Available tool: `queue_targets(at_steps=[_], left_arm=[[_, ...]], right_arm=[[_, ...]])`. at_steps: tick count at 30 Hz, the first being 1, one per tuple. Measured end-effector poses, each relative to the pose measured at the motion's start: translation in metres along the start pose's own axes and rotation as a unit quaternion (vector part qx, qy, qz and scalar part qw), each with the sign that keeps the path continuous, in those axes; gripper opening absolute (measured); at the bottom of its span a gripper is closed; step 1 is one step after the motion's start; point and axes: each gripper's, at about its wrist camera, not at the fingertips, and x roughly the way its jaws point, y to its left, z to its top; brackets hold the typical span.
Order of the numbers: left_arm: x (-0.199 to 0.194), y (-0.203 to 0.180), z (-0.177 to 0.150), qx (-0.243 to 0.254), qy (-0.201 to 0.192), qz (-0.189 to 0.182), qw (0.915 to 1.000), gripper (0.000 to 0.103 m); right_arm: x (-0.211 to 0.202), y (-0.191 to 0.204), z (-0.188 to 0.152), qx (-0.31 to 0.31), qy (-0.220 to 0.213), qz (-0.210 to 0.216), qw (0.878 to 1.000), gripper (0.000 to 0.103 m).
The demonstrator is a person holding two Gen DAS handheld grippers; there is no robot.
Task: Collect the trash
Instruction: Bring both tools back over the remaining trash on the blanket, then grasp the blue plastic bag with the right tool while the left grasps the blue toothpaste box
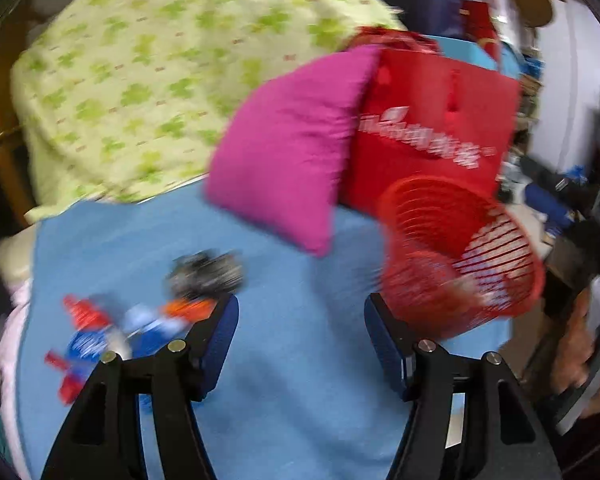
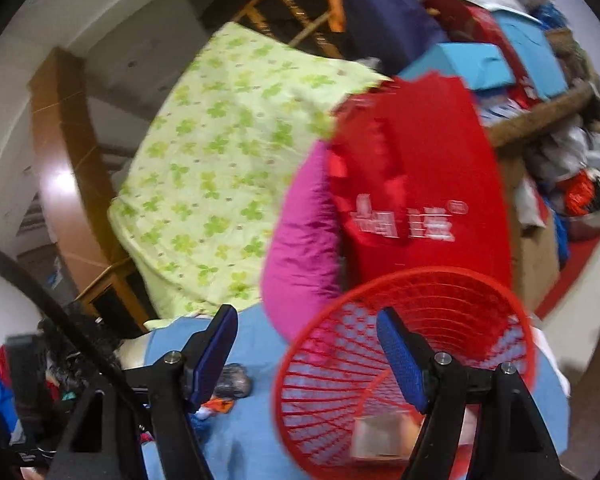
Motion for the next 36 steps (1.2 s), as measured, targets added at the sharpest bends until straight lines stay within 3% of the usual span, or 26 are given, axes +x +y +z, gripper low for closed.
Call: queue_targets(at_steps=[5,8,12,16,21,27,33,34,36], left_arm=[[-0.02,0.088,-0.049,-0.074,0.02,0.081,0.9938,0.067],[-0.038,0.14,-0.077,-0.116,0.023,0.139,0.9833,0.067],[-0.052,0.185,-0.104,-0.165,0.028,0.169,0.9713,0.068],[-0.05,0.211,-0.123,-0.202,0.036,0.169,0.964,0.068],[-0.039,0.219,-0.138,-0.212,0.046,0.156,0.9636,0.068],[-0.036,0.227,-0.145,-0.218,0.051,0.151,0.9629,0.068],[-0.032,0.239,-0.134,-0.235,0.049,0.14,0.9608,0.069],[-0.031,0.242,-0.129,-0.238,0.046,0.136,0.9605,0.071],[-0.027,0.245,-0.118,-0.249,0.04,0.124,0.9596,0.082]], right_arm=[[0.023,0.055,-0.02,-0.04,0.027,0.053,0.997,0.076],[0.049,0.082,-0.038,-0.043,0.07,0.082,0.993,0.076],[0.093,0.12,-0.072,-0.058,0.155,0.104,0.981,0.076],[0.136,0.147,-0.11,-0.069,0.238,0.11,0.962,0.076],[0.185,0.164,-0.151,-0.041,0.315,0.108,0.942,0.076],[0.237,0.17,-0.182,0.051,0.361,0.11,0.925,0.076],[0.271,0.177,-0.21,0.066,0.403,0.072,0.91,0.076],[0.274,0.177,-0.215,0.072,0.413,0.074,0.905,0.074],[0.276,0.175,-0.219,0.071,0.423,0.078,0.9,0.06]])
